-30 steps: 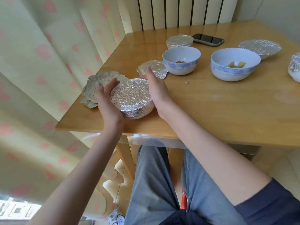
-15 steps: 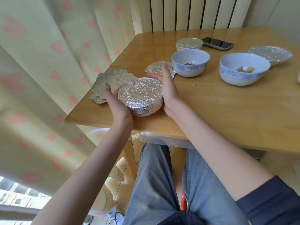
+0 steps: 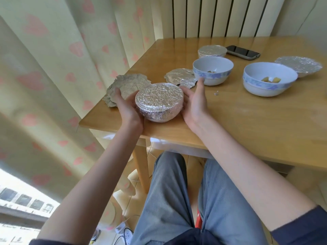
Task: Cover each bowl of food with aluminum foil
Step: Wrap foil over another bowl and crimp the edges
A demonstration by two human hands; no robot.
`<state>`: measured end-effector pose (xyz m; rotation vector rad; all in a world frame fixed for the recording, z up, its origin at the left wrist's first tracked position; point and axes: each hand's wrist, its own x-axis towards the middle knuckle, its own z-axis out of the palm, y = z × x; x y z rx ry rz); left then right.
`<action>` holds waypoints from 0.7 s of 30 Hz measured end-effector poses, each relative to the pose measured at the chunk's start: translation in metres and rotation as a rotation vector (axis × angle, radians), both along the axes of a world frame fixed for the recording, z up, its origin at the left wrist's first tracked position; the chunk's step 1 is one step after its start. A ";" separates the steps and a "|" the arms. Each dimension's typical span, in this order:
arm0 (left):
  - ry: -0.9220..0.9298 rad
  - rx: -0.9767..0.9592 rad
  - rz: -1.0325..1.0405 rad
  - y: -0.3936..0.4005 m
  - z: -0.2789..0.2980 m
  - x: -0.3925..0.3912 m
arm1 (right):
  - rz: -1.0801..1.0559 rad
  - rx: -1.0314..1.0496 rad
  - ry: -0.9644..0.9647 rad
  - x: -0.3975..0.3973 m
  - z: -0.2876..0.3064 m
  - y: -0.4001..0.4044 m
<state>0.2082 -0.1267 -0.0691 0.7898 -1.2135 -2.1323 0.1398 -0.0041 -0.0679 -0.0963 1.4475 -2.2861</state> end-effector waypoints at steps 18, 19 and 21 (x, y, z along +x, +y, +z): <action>0.215 0.087 -0.127 0.022 -0.012 0.011 | 0.132 -0.043 -0.097 0.021 0.001 0.009; 0.228 0.094 -0.140 0.024 -0.011 0.010 | 0.139 -0.043 -0.098 0.022 0.003 0.009; 0.245 0.091 -0.159 0.022 -0.006 0.004 | 0.152 -0.060 -0.082 0.019 0.010 0.010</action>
